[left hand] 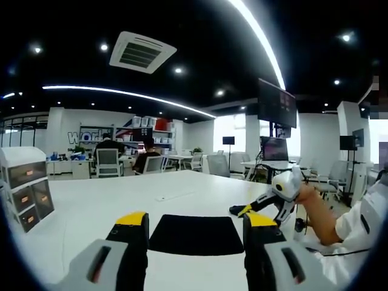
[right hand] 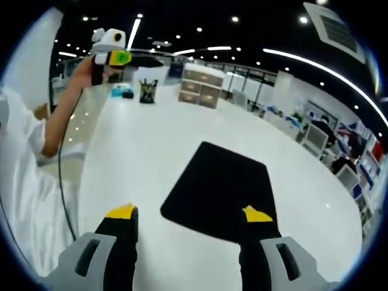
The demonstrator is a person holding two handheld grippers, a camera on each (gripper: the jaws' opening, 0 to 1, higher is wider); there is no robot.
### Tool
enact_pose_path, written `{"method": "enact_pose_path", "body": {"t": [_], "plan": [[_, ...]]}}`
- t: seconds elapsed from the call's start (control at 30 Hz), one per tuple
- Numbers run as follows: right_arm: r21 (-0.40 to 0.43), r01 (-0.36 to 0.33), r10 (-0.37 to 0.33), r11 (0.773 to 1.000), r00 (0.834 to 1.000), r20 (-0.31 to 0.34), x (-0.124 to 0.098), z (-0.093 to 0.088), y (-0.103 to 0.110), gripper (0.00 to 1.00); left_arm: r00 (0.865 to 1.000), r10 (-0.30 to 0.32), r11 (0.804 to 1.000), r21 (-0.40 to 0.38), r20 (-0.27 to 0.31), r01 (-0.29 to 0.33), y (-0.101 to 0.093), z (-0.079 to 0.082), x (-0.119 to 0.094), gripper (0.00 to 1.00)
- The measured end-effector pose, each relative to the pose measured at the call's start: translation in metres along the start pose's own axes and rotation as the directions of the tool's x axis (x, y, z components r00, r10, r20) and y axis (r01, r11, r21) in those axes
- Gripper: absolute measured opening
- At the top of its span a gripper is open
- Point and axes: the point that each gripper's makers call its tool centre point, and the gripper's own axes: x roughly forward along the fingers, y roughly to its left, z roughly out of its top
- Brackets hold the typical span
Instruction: Arrange the mouse and mouse pad neatly on the desk surface
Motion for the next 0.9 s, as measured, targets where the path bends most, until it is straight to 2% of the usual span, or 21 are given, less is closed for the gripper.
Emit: {"method": "enact_pose_path", "body": {"t": [0.53,0.9], "plan": [[-0.001,-0.019,0.019,1.0,0.999,-0.038,0.008,-0.012,0.002,0.64,1.0,0.0,1.0,0.0,-0.008,0.0,0.002,-0.002,0.001,0.63],[0.02,-0.063,0.064,0.998,0.997,-0.045,0.016,-0.018,0.01,0.64,1.0,-0.001,1.0,-0.002,-0.007,0.001,0.002,-0.002,0.002,0.63]]}}
